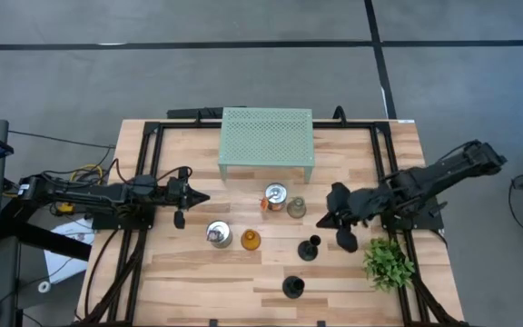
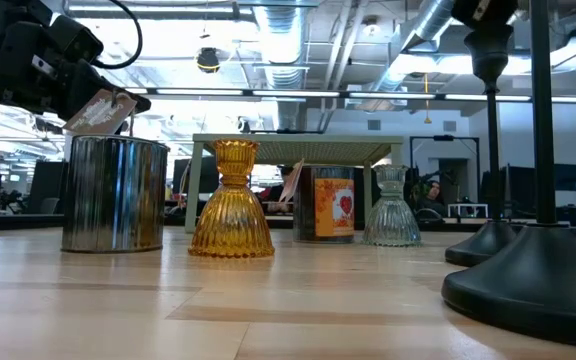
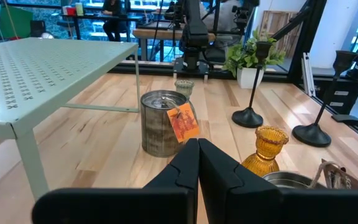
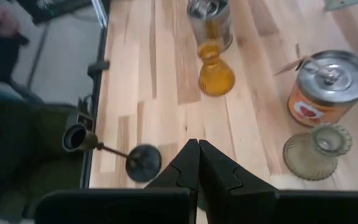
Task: Pick & Place candle stick holders
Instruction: Put the top black candle holder on the shelf
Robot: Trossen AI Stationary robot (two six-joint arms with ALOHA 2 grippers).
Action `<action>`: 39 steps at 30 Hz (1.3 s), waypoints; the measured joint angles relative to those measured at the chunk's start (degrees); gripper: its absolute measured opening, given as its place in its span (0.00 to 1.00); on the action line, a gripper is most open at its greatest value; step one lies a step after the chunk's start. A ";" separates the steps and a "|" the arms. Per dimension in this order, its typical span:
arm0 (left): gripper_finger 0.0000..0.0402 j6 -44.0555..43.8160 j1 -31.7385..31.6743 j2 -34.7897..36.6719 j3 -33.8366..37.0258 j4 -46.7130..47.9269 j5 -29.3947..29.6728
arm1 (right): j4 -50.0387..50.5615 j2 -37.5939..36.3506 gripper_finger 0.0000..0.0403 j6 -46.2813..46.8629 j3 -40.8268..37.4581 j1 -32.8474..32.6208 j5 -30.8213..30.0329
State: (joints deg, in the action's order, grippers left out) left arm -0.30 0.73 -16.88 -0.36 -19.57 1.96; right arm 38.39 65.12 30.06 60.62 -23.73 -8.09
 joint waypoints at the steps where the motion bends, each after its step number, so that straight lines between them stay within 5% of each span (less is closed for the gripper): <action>1: 0.02 0.00 0.00 0.00 0.00 0.00 0.00 | 1.41 1.70 0.00 0.01 1.71 -0.59 -0.07; 16: 0.02 0.00 -0.02 -0.09 0.00 0.17 0.00 | 23.64 20.25 0.00 10.43 23.77 -4.45 0.58; 26: 0.02 0.00 -0.02 -0.11 0.00 0.22 0.00 | 24.58 22.21 0.01 16.42 25.07 -3.91 3.71; 39: 0.02 0.00 0.00 -0.11 0.00 0.26 -0.02 | 24.37 22.30 0.26 16.65 25.07 -3.61 3.56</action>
State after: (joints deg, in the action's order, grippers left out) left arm -0.30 0.73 -16.99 -0.36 -19.31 1.94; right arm 62.76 87.42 46.72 85.69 -27.34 -4.53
